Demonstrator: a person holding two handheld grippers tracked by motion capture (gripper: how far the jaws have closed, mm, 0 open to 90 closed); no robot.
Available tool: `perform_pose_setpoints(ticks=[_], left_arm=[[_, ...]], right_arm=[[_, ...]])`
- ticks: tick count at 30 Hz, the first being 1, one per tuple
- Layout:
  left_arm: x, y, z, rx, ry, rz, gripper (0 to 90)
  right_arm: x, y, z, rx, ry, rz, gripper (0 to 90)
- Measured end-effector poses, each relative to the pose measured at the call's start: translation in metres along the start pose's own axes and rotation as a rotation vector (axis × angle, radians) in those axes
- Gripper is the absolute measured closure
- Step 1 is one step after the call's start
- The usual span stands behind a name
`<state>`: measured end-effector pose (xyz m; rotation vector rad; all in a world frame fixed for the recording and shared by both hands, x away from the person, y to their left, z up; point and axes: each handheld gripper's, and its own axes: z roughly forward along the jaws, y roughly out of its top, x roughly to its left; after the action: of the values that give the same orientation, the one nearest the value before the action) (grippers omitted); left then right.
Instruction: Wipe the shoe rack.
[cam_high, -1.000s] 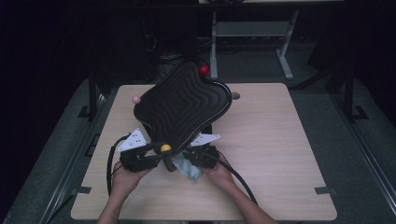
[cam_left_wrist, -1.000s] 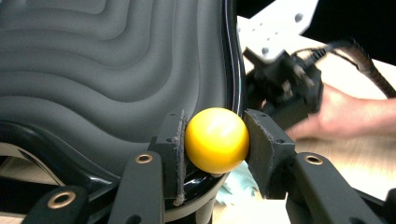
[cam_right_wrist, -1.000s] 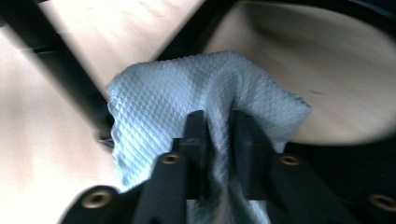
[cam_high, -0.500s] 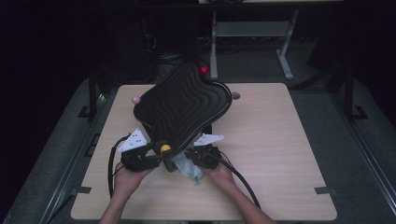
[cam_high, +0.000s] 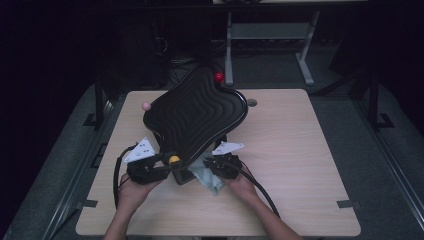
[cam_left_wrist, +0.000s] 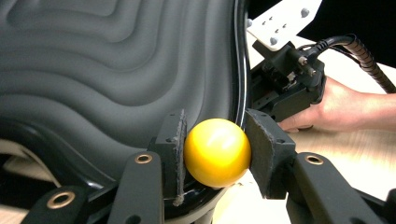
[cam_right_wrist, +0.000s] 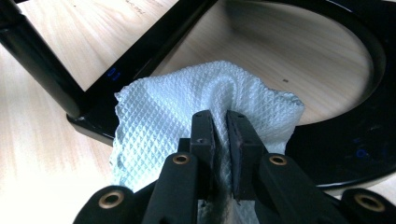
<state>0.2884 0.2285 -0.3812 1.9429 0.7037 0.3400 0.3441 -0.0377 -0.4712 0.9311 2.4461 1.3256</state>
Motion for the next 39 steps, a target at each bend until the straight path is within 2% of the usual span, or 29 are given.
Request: perform_pose_setpoints(ticks=[3, 5, 6, 7, 10, 11, 12, 14, 16, 18, 20, 22, 27, 31, 35, 36, 39], left_arm=[[0.003, -0.002, -0.004, 0.0, 0.007, -0.008, 59.7], [0.004, -0.002, -0.006, 0.0, 0.029, -0.009, 59.4], [0.005, -0.002, -0.006, 0.0, 0.036, -0.007, 59.3], [0.005, -0.002, -0.007, 0.0, 0.041, -0.009, 59.3], [0.008, -0.003, -0.01, 0.001, 0.059, -0.021, 59.4], [0.008, -0.003, -0.01, 0.001, 0.059, -0.021, 59.4], [0.009, -0.004, -0.011, -0.003, 0.061, -0.026, 59.1], [0.009, -0.004, -0.01, -0.009, 0.065, -0.029, 57.1], [0.008, -0.003, -0.01, -0.015, 0.064, -0.031, 56.4], [0.008, -0.003, -0.01, -0.013, 0.069, -0.03, 56.2], [0.007, -0.003, -0.007, -0.008, 0.072, -0.023, 59.2], [0.007, -0.003, -0.007, -0.007, 0.071, -0.019, 60.0], [0.002, -0.003, -0.005, -0.014, 0.043, 0.0, 60.3], [-0.007, -0.002, 0.001, -0.017, 0.002, 0.024, 60.3], [-0.014, 0.0, 0.004, -0.011, -0.039, 0.045, 60.3], [-0.015, 0.0, 0.005, -0.01, -0.044, 0.047, 60.3], [-0.015, 0.001, 0.006, -0.009, -0.057, 0.051, 60.2]], right_arm=[[-0.009, 0.002, 0.001, -0.005, -0.05, -0.003, 81.4], [-0.017, 0.003, 0.001, 0.0, -0.056, 0.044, 81.6], [-0.016, 0.003, 0.001, -0.001, -0.054, 0.05, 81.7], [-0.014, 0.002, 0.001, 0.0, -0.059, 0.035, 81.9], [-0.001, 0.001, 0.003, -0.005, -0.017, -0.004, 82.1], [-0.001, 0.001, 0.003, -0.005, -0.017, -0.004, 82.1], [0.001, 0.002, 0.004, 0.005, -0.013, -0.028, 81.9], [-0.004, 0.004, 0.004, 0.006, -0.037, -0.023, 81.8], [-0.013, 0.004, 0.002, 0.008, -0.062, 0.014, 81.8], [-0.018, 0.003, 0.002, 0.0, -0.056, 0.036, 82.0], [-0.014, 0.002, 0.002, 0.003, -0.072, 0.007, 82.1], [-0.011, 0.001, 0.0, 0.004, -0.056, 0.003, 82.2], [-0.01, -0.001, -0.006, 0.02, -0.033, -0.007, 82.2], [-0.01, -0.007, -0.018, 0.024, -0.027, -0.003, 82.3], [-0.027, -0.014, -0.03, 0.025, -0.075, 0.016, 82.2], [-0.034, -0.015, -0.034, 0.024, -0.094, 0.039, 82.2], [-0.043, -0.019, -0.04, 0.031, -0.108, 0.054, 82.2]])
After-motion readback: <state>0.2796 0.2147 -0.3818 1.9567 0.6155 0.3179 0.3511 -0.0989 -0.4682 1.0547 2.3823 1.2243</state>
